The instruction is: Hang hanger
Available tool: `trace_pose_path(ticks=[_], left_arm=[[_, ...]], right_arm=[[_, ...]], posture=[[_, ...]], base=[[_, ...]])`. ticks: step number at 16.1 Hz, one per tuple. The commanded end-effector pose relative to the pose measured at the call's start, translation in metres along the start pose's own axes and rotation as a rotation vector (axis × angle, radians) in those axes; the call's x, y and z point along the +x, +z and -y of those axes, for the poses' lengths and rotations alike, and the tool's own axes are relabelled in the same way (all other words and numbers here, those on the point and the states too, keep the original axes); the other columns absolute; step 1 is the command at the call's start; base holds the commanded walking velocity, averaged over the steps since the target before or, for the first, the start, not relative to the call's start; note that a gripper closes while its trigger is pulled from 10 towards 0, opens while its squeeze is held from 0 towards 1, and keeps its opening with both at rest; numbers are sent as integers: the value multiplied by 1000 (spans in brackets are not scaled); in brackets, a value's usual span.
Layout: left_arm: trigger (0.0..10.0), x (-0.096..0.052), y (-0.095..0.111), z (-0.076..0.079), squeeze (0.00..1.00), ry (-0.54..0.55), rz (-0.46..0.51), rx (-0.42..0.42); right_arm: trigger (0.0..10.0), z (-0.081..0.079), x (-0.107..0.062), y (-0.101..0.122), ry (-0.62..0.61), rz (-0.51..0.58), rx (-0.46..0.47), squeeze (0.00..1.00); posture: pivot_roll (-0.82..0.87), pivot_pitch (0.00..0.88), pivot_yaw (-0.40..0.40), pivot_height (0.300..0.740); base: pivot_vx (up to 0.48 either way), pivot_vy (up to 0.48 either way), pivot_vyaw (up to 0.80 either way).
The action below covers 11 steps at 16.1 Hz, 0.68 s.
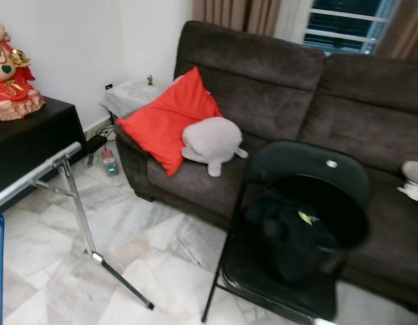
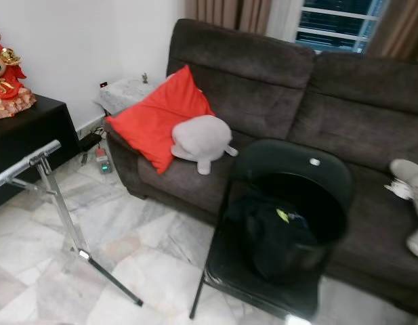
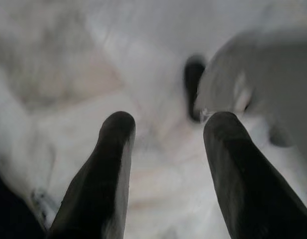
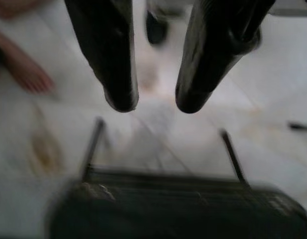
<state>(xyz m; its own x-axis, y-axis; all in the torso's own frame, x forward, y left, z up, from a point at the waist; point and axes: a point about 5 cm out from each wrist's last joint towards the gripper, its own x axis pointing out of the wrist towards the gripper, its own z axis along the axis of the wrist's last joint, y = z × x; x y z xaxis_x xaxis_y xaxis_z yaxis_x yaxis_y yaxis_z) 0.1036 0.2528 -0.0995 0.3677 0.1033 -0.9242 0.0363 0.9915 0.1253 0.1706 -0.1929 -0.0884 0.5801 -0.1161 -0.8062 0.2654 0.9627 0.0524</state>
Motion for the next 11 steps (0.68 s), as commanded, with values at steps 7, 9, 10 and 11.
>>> trace_pose_path(ticks=[7, 9, 10, 11], left_arm=[[10000, 1, 2, 6, 0, -25, -7, 14], [10000, 1, 2, 6, 0, -26, -9, 20], [10000, 1, 2, 6, 0, -27, -10, 24], [10000, 1, 2, 6, 0, -27, -10, 24]], right_arm=[[10000, 8, -3, -4, -11, 45, 5, 0], [10000, 0, 1, 24, 27, 158, -43, 0], [10000, -11, 1, 61, 55, 327, -87, 0], [10000, -11, 0, 63, 56, 343, -100, 0]], posture=[[44, 0, -10, 740], [32, 0, -7, 740], [28, 0, -10, 740], [28, 0, -11, 740]], base=[[0, 0, -343], [0, 0, 0], [0, 0, 0], [0, 0, 0]])
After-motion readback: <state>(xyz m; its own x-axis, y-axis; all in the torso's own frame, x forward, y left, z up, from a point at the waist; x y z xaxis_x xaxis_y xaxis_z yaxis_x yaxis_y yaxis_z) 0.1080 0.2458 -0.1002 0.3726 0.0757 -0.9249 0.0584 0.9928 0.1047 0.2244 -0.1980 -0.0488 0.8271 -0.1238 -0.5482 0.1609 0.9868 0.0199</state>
